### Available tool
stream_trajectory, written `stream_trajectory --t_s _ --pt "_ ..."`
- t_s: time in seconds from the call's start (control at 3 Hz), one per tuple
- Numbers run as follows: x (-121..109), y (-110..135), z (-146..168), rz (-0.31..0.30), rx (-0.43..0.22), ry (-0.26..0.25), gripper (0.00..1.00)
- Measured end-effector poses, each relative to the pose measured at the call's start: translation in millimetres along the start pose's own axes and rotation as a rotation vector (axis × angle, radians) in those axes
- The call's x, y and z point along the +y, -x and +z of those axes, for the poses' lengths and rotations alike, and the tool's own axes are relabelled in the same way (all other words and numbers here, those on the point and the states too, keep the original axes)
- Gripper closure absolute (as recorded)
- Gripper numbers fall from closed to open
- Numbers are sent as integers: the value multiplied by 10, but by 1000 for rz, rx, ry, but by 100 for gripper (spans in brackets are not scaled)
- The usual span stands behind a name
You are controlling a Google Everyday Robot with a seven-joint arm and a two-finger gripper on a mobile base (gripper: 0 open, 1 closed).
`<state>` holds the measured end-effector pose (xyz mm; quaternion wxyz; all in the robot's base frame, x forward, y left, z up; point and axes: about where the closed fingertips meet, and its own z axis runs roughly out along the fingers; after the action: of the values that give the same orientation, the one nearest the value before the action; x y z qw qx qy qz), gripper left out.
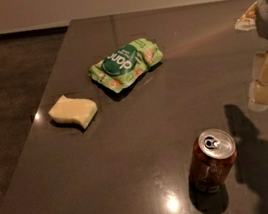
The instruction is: Move coke can near sponge
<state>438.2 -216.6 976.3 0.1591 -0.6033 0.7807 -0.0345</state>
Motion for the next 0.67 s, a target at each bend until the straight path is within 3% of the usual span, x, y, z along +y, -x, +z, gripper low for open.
stream_trajectory --t_s 0.67 --pt "78 -35 -46 14 -37 15 0"
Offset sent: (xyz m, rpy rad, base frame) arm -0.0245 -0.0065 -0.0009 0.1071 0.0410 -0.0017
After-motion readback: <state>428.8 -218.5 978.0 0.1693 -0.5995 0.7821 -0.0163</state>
